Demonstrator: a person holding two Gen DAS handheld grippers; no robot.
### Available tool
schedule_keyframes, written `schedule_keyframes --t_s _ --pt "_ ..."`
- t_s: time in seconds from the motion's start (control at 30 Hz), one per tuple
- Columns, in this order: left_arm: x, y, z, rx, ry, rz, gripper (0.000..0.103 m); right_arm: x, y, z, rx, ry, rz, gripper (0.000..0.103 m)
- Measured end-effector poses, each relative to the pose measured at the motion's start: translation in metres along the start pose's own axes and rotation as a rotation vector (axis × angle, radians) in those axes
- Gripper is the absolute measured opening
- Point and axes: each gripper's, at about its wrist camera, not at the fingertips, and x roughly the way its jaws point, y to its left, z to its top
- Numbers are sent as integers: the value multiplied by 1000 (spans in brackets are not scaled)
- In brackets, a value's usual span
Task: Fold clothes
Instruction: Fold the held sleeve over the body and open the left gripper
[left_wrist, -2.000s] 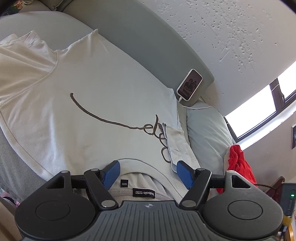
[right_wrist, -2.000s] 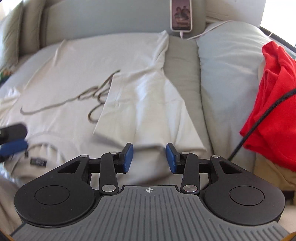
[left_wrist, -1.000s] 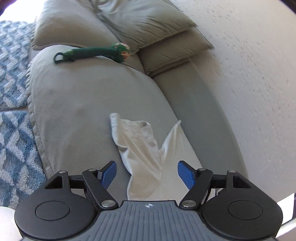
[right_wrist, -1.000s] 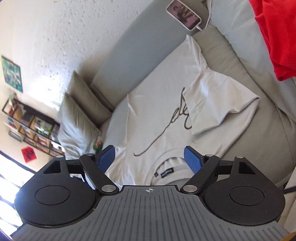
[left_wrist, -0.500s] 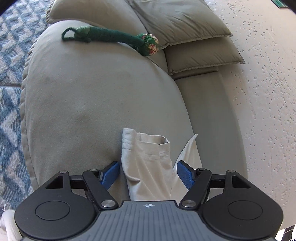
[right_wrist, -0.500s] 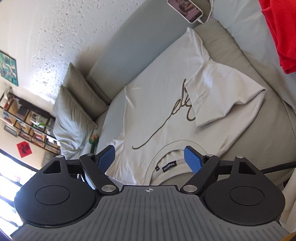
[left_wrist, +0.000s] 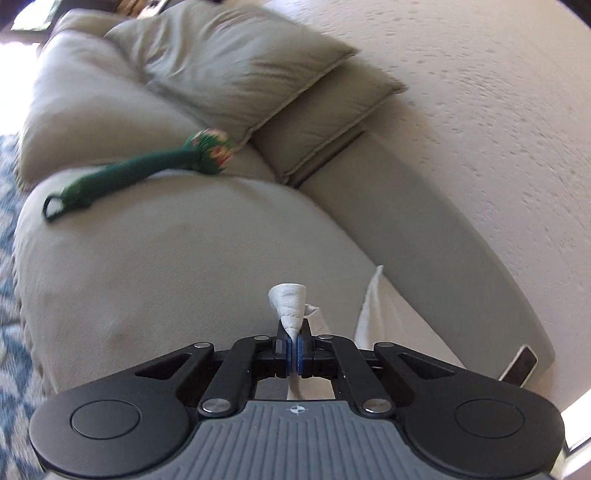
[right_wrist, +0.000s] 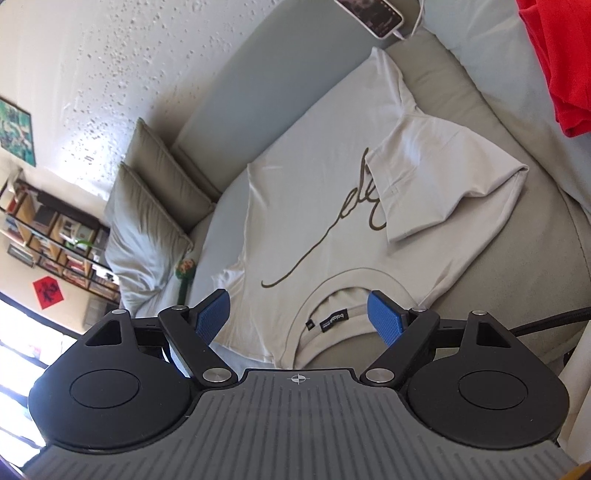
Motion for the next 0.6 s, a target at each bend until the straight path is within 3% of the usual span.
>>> schedule_keyframes --t_s 0.17,0.33,0.4,0.47,0.53,0.6 --pt "-13 -77 -41 474 -56 -65 0 4 -2 -2 16 11 -11 83" --pt "-24 -136 -107 906 -114 -121 0 4 -2 -4 4 21 -20 83" --pt "-24 -151 -132 1050 -111 -128 1 3 -3 -4 9 23 -21 83" --pt "-16 -158 -152 1153 -58 -113 4 2 -6 -4 18 25 -23 83" --pt "-2 -159 -165 1232 13 -105 25 0 -8 -3 24 24 -29 83" --pt "0 -157 -172 1265 68 -107 40 -1 -9 -3 25 23 -38 83"
